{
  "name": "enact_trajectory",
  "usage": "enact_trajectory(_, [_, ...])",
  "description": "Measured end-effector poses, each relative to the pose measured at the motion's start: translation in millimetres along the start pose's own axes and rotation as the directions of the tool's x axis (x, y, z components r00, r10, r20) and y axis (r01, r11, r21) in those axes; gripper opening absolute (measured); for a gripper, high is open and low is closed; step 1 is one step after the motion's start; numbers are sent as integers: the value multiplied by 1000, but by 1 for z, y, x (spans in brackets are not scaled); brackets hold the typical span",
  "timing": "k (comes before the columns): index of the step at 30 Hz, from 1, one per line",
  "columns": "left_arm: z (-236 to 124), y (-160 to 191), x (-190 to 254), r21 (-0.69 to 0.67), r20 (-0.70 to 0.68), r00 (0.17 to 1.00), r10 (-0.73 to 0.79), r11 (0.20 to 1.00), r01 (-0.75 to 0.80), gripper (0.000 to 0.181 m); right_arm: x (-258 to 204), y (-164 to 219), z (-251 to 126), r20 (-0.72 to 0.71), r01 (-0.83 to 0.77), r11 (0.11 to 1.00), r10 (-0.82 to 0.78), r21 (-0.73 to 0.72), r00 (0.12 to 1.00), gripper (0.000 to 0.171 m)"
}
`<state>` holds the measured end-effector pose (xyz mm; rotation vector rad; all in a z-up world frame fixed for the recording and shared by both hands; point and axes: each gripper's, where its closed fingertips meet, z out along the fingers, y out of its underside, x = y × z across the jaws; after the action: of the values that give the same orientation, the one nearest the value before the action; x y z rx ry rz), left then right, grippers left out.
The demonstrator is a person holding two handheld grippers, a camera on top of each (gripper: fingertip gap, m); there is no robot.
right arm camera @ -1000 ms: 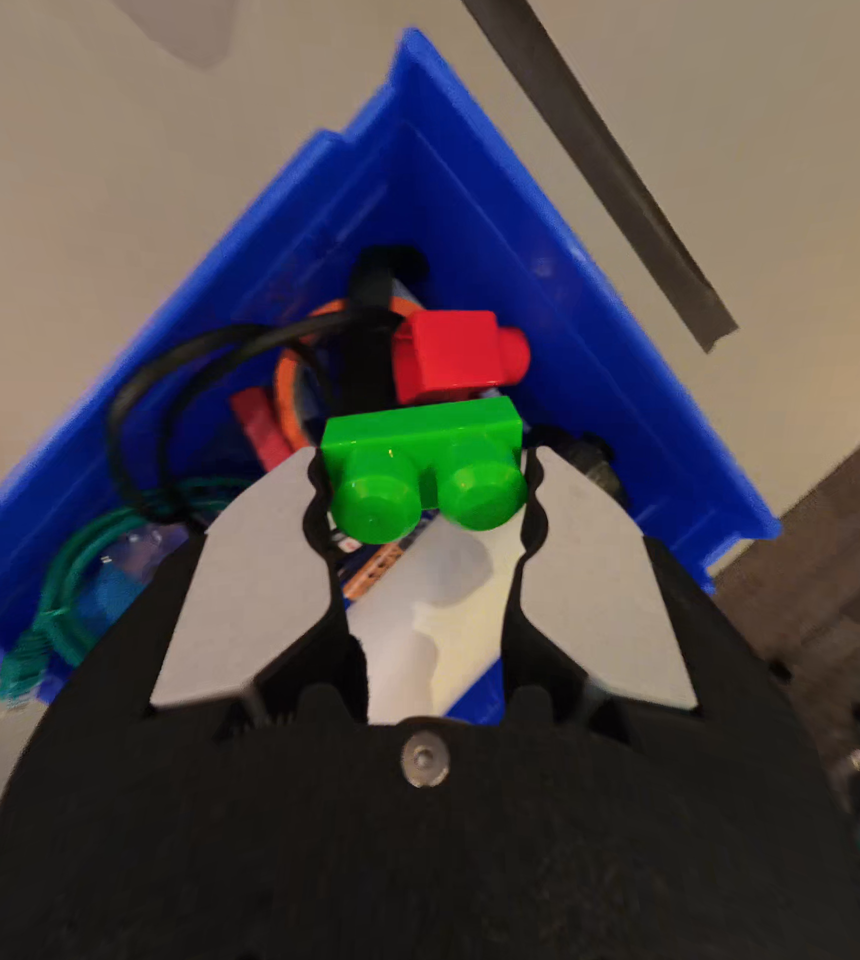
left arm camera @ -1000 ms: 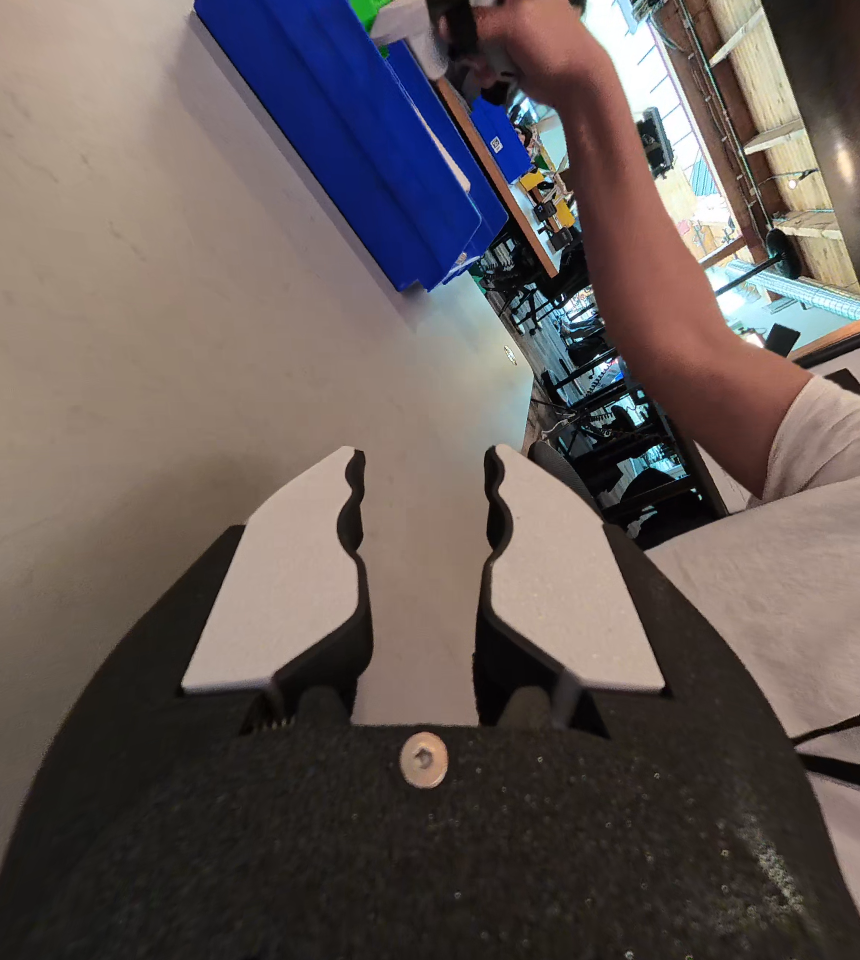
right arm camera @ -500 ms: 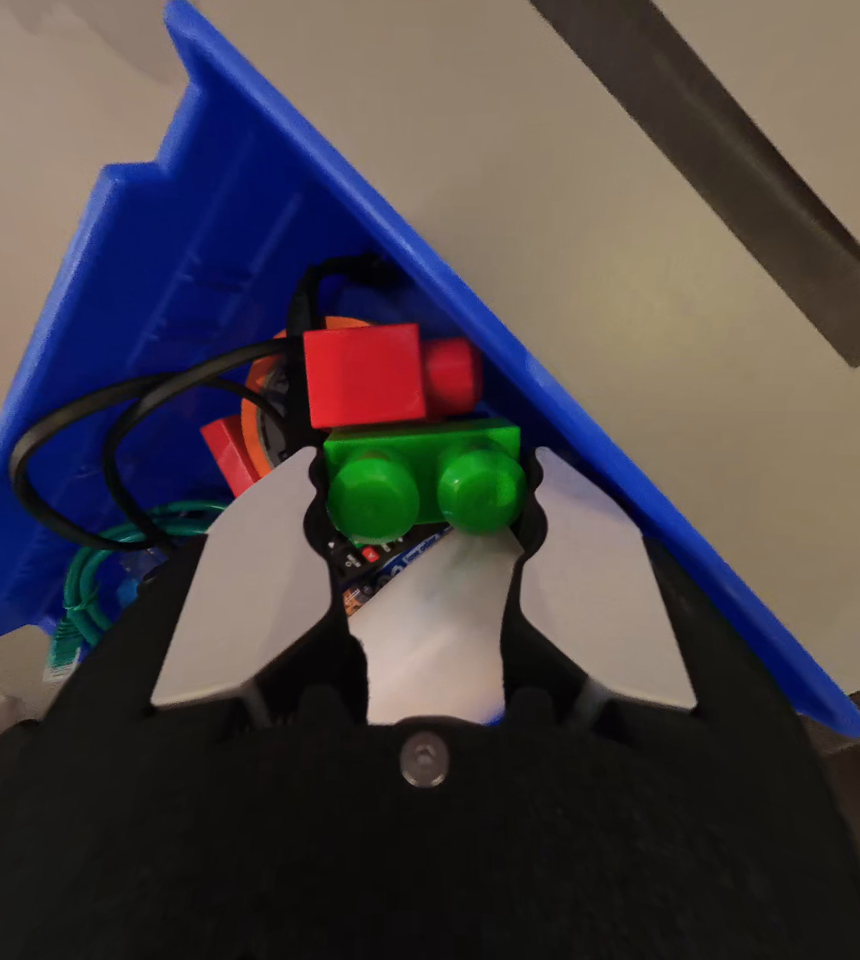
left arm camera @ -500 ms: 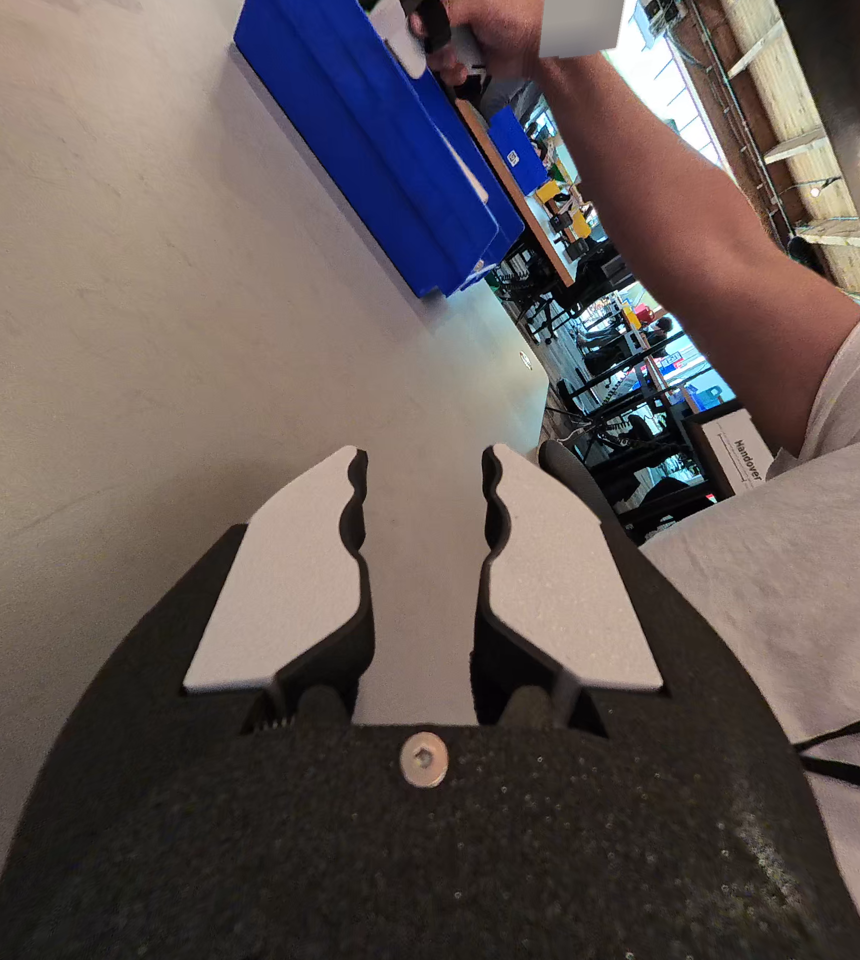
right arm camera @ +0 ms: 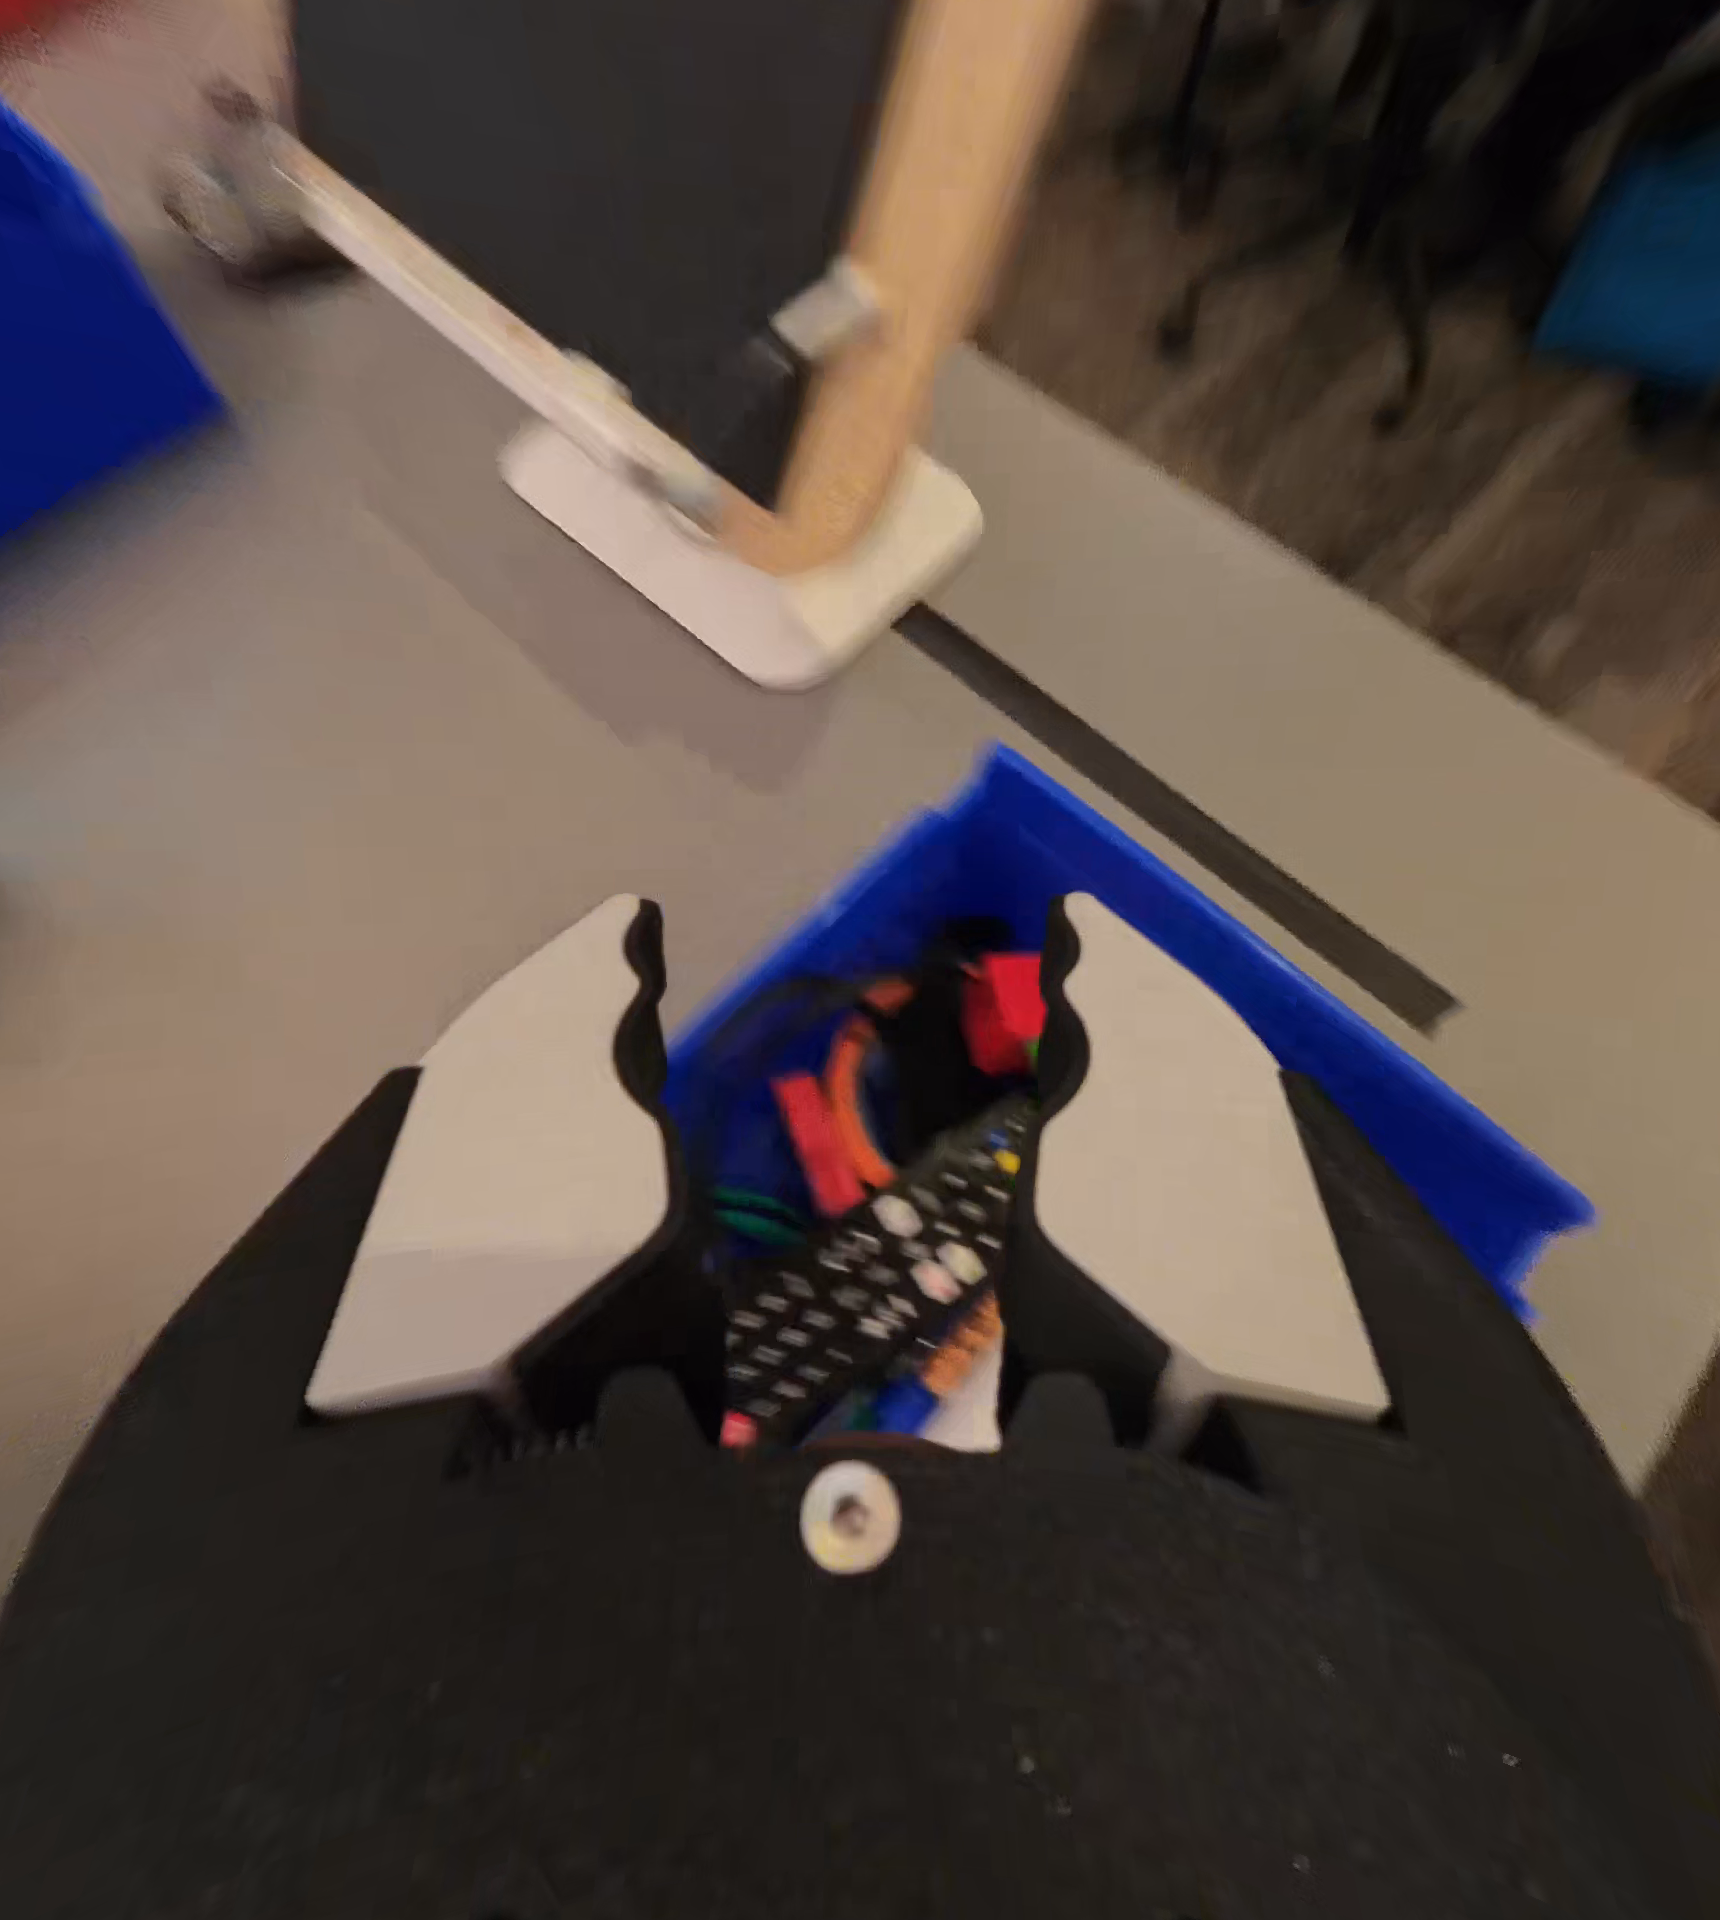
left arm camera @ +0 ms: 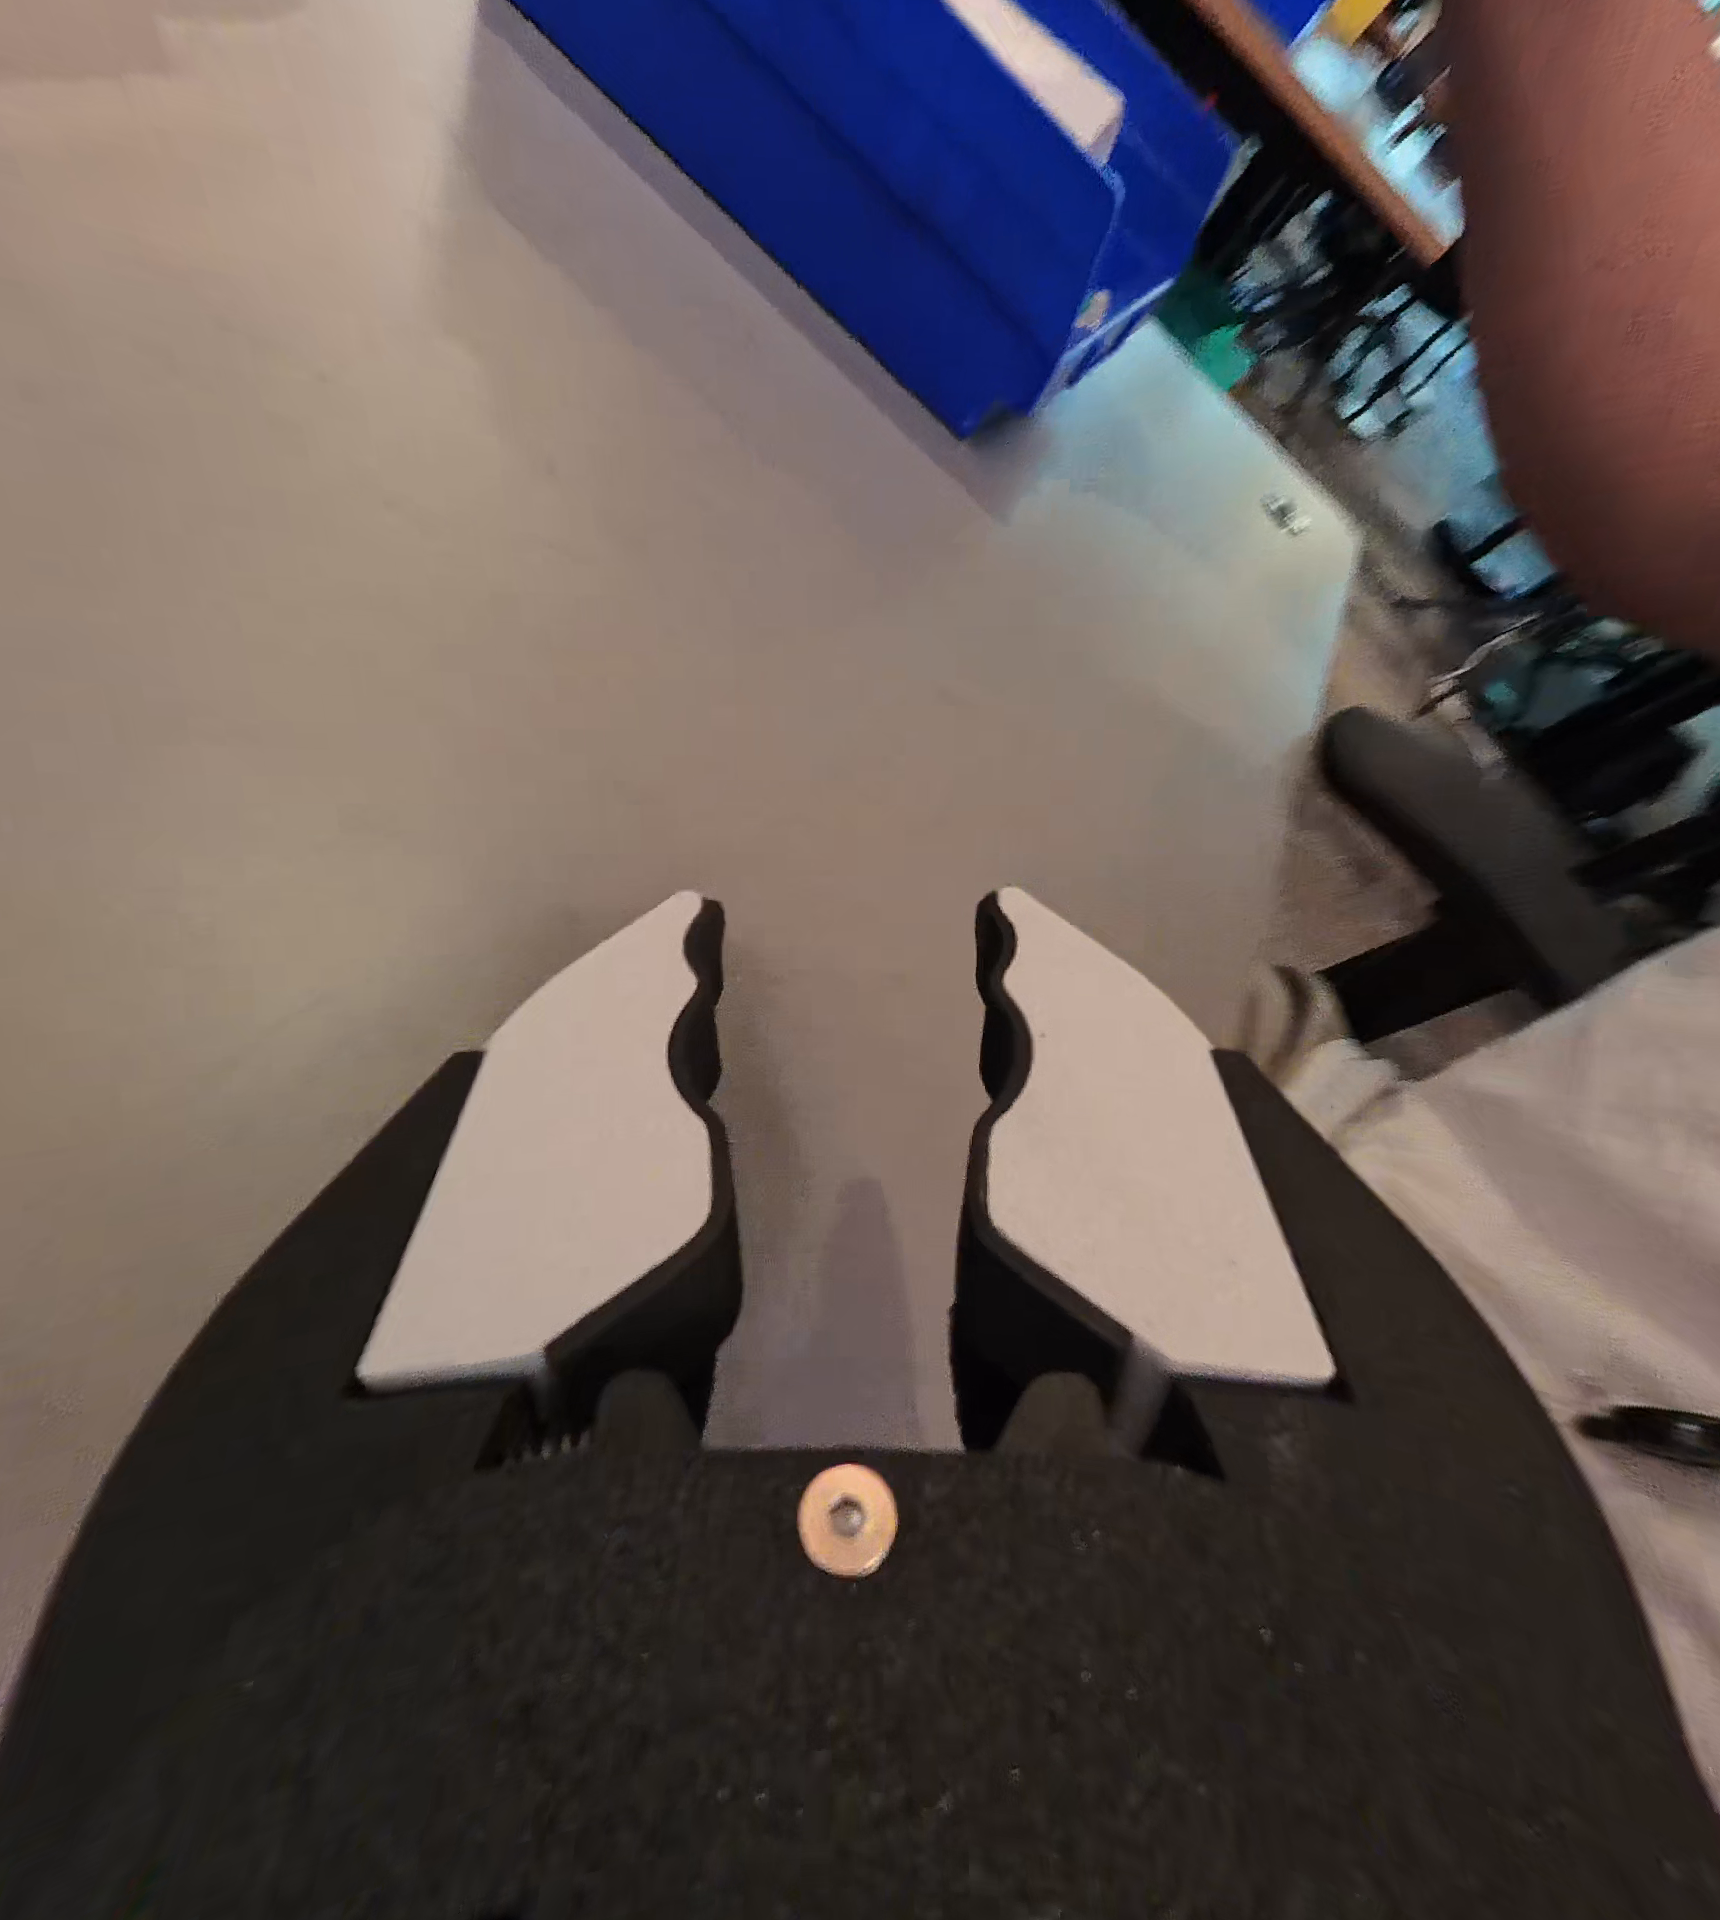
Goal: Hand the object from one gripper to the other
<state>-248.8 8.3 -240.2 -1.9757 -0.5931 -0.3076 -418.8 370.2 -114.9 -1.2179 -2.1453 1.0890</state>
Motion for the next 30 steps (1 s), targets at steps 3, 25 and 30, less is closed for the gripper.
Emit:
enact_trajectory(3, [0, 0, -8, -31, 138, 982, 129, 992, -125, 50, -91, -12, -24, 32, 42, 978, -50, 204, 998, 67])
enact_trajectory(25, [3, -14, 7, -30, 168, 949, 266, 964, -265, 54, -314, 107, 37, 319, -93, 938, -19, 333, 948, 47])
enact_trajectory(30, [-57, -54, 16, 46, 187, 944, 271, 958, -284, 54, -312, 109, 40, 344, -124, 943, 11, 308, 939, 44])
